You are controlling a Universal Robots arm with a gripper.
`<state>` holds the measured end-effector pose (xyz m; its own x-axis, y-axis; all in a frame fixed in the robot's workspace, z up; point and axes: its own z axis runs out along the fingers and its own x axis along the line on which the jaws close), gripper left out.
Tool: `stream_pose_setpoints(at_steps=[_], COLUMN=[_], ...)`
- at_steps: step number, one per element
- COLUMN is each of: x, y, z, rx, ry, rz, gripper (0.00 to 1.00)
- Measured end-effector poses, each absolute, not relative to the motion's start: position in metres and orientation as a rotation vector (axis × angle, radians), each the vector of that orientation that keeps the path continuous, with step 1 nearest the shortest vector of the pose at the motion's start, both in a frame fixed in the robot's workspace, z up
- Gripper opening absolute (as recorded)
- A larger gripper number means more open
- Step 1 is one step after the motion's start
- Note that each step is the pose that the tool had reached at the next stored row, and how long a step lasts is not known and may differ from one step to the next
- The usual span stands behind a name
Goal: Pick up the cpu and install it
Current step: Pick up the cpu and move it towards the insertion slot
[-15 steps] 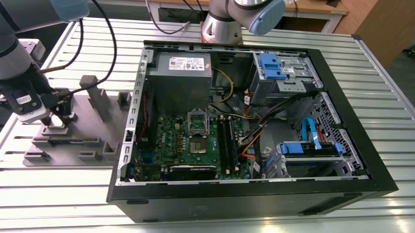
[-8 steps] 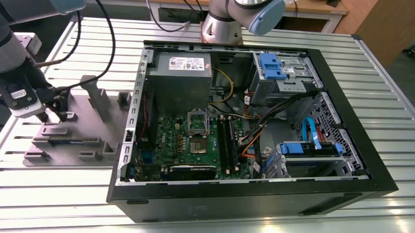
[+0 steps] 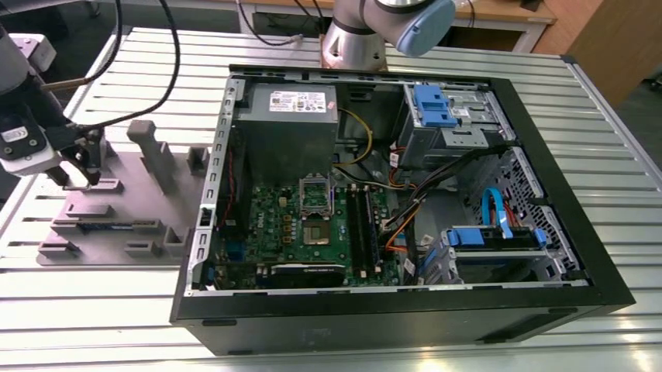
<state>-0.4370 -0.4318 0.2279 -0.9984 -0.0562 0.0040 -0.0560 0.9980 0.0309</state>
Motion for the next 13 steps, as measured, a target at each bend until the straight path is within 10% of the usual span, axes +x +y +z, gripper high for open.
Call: stream_pose_setpoints(at_steps=[13], x=[-0.437], y=[-0.432], z=[0.265], rx=[0.088], ry=[-3.135], rz=[-0.053], gripper=[0.47])
